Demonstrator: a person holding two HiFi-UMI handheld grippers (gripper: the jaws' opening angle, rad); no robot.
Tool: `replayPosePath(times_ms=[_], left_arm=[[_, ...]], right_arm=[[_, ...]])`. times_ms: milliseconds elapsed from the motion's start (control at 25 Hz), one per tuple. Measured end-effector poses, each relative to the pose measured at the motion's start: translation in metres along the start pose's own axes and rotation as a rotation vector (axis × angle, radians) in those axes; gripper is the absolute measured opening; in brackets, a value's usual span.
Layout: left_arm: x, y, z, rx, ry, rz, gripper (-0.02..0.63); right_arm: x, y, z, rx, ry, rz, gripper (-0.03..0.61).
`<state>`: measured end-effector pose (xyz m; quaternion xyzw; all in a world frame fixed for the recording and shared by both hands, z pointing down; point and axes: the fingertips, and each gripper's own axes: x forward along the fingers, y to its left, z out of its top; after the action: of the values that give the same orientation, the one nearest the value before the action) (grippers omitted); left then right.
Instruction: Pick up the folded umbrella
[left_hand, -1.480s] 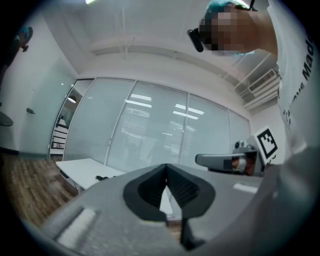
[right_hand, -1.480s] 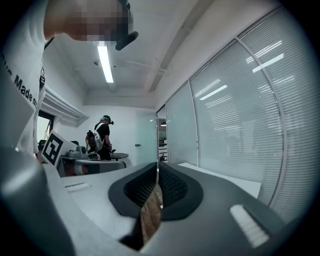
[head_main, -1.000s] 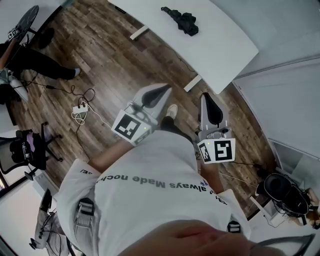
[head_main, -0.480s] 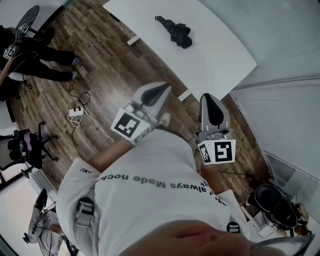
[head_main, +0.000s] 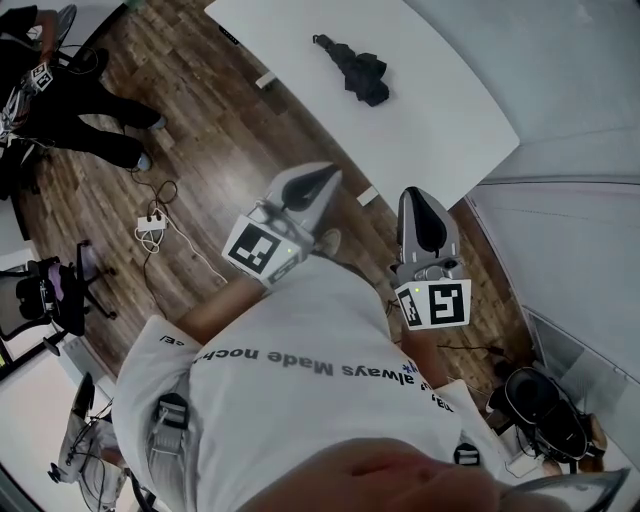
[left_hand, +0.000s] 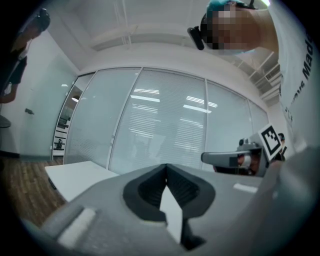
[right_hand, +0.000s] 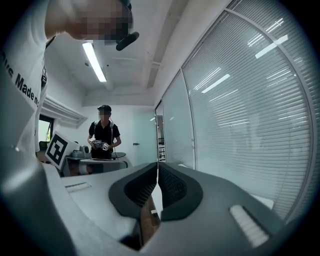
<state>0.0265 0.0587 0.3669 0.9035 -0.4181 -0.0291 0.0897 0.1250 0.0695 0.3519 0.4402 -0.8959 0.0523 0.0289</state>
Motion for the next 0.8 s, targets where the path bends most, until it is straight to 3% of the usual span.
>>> replayPosePath(times_ms=[800], left_arm=[[0.096,0.25,0.066,0.026,-0.026,-0.043,0.003]], right_arm=[[0.259,-0.039,0.049,-0.032,-0.019,-0.06,0.006]])
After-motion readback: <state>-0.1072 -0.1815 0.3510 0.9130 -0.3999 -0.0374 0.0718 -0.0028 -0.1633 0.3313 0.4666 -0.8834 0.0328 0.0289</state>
